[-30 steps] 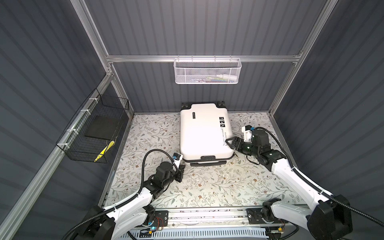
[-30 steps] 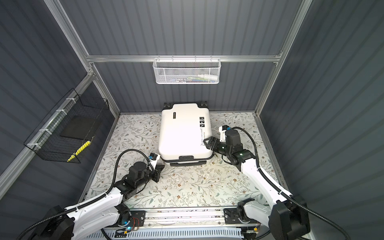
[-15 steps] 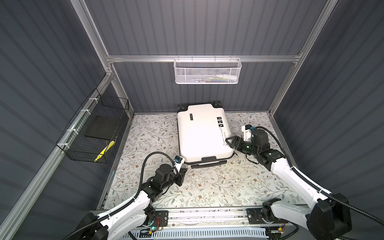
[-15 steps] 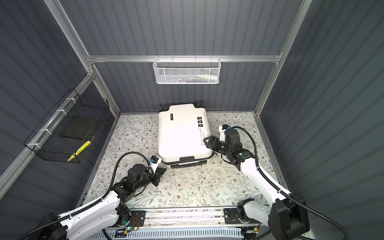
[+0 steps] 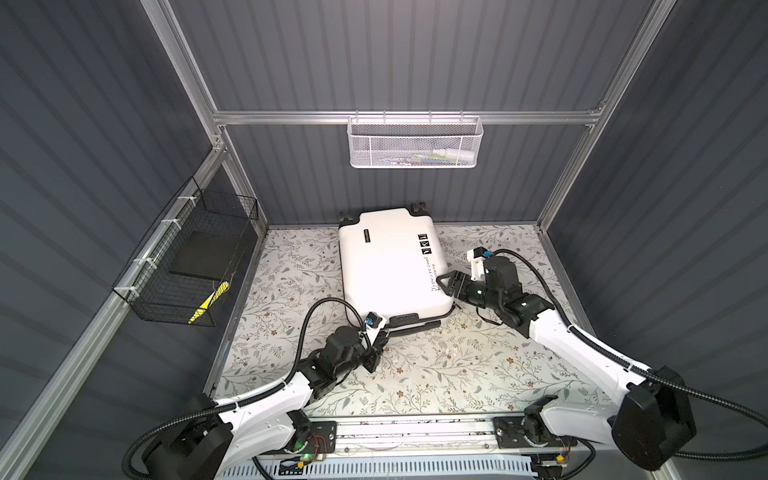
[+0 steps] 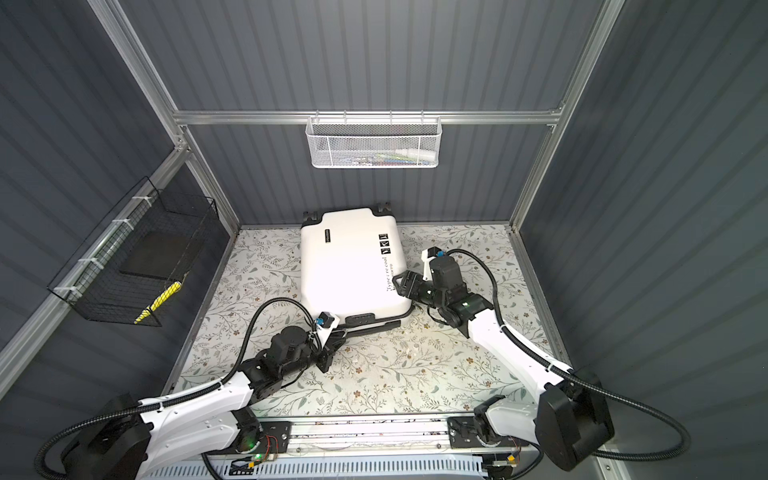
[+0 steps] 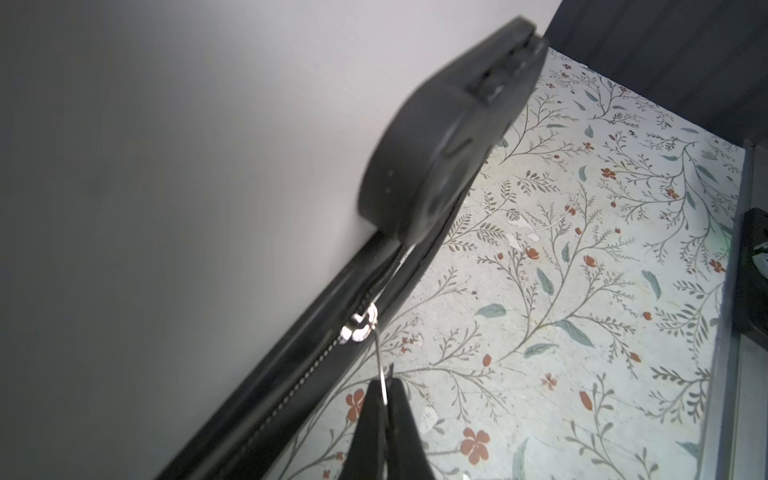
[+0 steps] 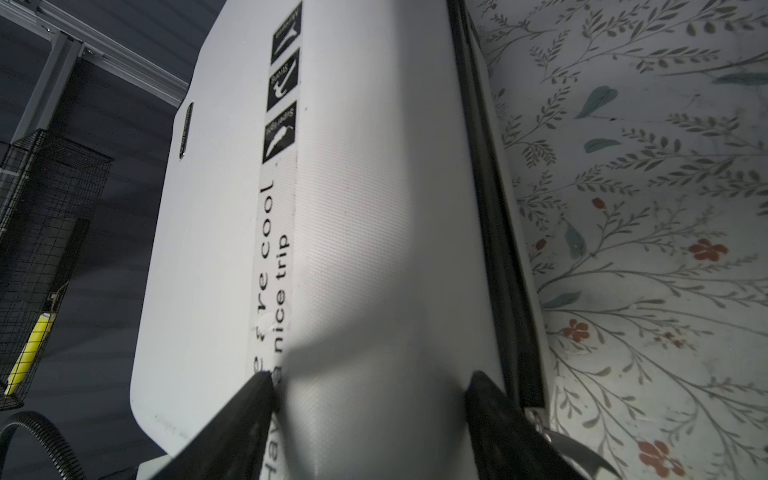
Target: Pack the luggage
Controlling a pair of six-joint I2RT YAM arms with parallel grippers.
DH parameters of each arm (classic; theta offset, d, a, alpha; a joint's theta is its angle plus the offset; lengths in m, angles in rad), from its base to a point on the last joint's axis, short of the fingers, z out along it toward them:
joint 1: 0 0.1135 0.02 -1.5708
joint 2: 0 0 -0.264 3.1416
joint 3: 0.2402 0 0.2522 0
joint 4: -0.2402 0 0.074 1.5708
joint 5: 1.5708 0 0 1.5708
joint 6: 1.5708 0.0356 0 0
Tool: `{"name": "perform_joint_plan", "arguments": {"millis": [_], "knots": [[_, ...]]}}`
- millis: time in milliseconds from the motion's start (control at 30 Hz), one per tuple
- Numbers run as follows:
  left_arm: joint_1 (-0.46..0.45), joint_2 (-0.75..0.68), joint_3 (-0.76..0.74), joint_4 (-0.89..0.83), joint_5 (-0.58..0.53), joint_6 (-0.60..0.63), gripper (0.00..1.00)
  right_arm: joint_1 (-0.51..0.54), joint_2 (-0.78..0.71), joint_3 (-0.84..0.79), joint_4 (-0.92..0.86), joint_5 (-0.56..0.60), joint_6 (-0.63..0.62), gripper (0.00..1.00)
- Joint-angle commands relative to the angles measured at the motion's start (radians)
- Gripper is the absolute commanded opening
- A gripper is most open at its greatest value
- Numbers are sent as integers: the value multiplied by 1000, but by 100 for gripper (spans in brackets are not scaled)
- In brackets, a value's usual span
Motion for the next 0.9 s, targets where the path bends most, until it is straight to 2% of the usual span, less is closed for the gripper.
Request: {"name": "perform_joint_plan", "arguments": {"millis": [0,200,333,600,733,867], "knots": [[-34,-6,69,142,103,23,0,105,47,26,-10,-184,23,73],[-34,-27,56,119,88,23,0,105,47,52,-55,-153,-13,73],[-34,-49,46,95,78,28,0,57,23,62,-100,-163,-49,76],[-34,-66,45,73,70,36,0,-146,-85,-9,-128,-247,-84,78],[-34,-58,50,72,76,41,0,-156,-103,-47,-100,-290,-99,78],[-34,-48,59,56,87,51,0,-152,-105,-110,-1,-351,-61,80]]}}
